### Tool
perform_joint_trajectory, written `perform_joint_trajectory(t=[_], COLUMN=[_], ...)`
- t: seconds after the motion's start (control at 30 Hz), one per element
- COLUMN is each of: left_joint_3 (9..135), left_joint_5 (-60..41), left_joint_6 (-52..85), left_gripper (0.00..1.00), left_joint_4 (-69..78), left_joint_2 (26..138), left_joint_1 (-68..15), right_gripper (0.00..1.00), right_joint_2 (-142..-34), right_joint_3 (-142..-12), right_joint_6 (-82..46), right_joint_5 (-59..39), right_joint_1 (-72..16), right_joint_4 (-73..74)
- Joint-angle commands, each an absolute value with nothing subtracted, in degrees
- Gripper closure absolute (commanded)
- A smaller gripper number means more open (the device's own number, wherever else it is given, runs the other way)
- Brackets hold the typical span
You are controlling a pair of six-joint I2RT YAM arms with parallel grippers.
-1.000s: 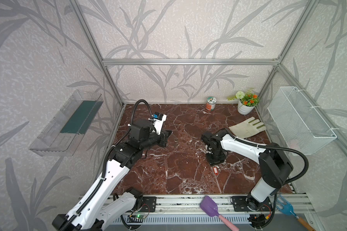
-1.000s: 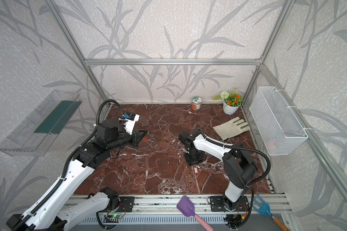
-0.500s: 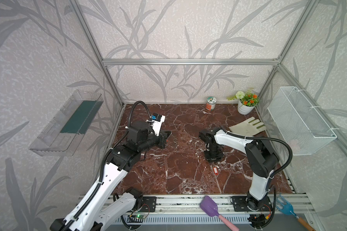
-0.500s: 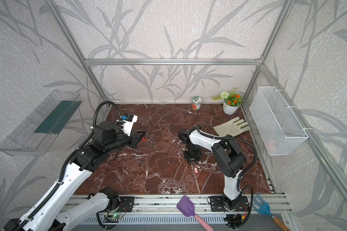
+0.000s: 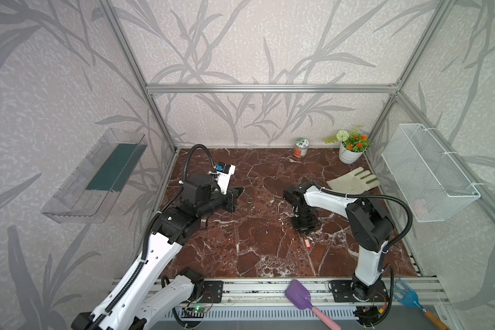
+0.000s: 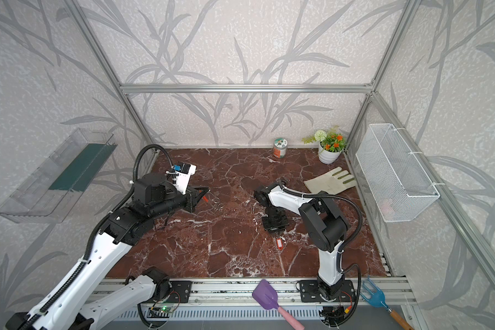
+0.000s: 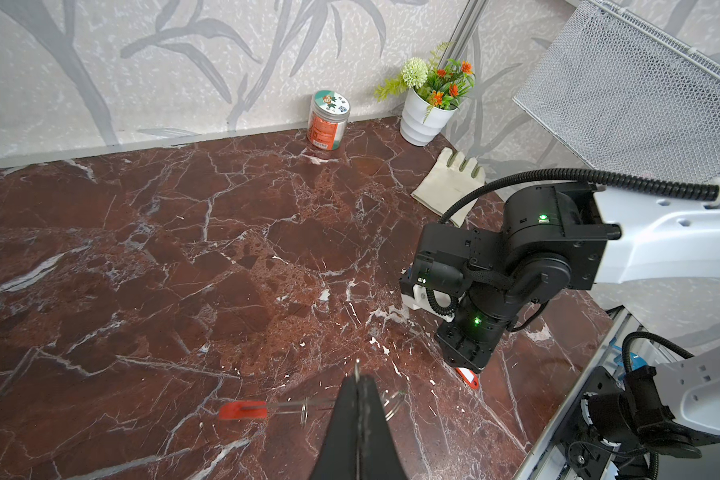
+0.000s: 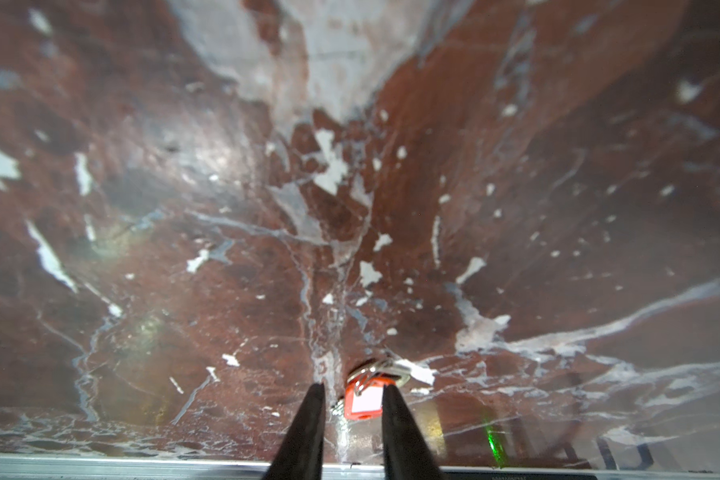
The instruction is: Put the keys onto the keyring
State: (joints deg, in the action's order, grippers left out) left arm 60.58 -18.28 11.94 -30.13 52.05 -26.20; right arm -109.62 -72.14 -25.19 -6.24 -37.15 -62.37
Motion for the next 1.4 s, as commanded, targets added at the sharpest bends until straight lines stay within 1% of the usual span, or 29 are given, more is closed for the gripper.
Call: perform_joint_trajectory(t=[0.0,0.27,0.7,0.87,1.03,1.1,1.37], left_joint_3=[60.73,60.73,60.73,60.64,60.56,60.56,60.56], left_joint_5=[-18.09,-18.11,-18.26,-18.28,-18.53,-18.52,-19.05], left_joint_6=[10.66,10.77,10.8,10.83,11.01,11.03,11.5], left_gripper=[1.0,1.0,1.0,1.0,1.0,1.0,1.0], left_joint_4=[-29.96,-29.8,-29.67,-29.62,-29.44,-29.36,-28.72], left_joint_2=[51.59,51.74,51.98,51.97,51.98,52.03,52.71], left_joint_1=[-26.12,-26.19,-26.17,-26.17,-26.14,-26.17,-26.17], right_gripper=[0.76,0.77,0.83,0.91,0.95,1.0,1.0], right_joint_2=[-110.57,-110.43,-108.47,-107.09,-105.34,-104.48,-99.99], right_joint_3=[-71.7,-69.86,-69.87,-70.24,-70.38,-69.99,-67.46], right_joint_6=[-24.54,-24.26,-24.61,-24.64,-24.87,-24.96,-24.52], right_joint_5=[-5.65,-5.67,-5.98,-5.72,-5.55,-5.47,-7.12], right_joint_1=[-36.61,-35.71,-35.6,-35.66,-35.65,-35.64,-35.59], right_joint_4=[-63.35,-62.43,-62.26,-63.05,-63.73,-63.72,-60.34])
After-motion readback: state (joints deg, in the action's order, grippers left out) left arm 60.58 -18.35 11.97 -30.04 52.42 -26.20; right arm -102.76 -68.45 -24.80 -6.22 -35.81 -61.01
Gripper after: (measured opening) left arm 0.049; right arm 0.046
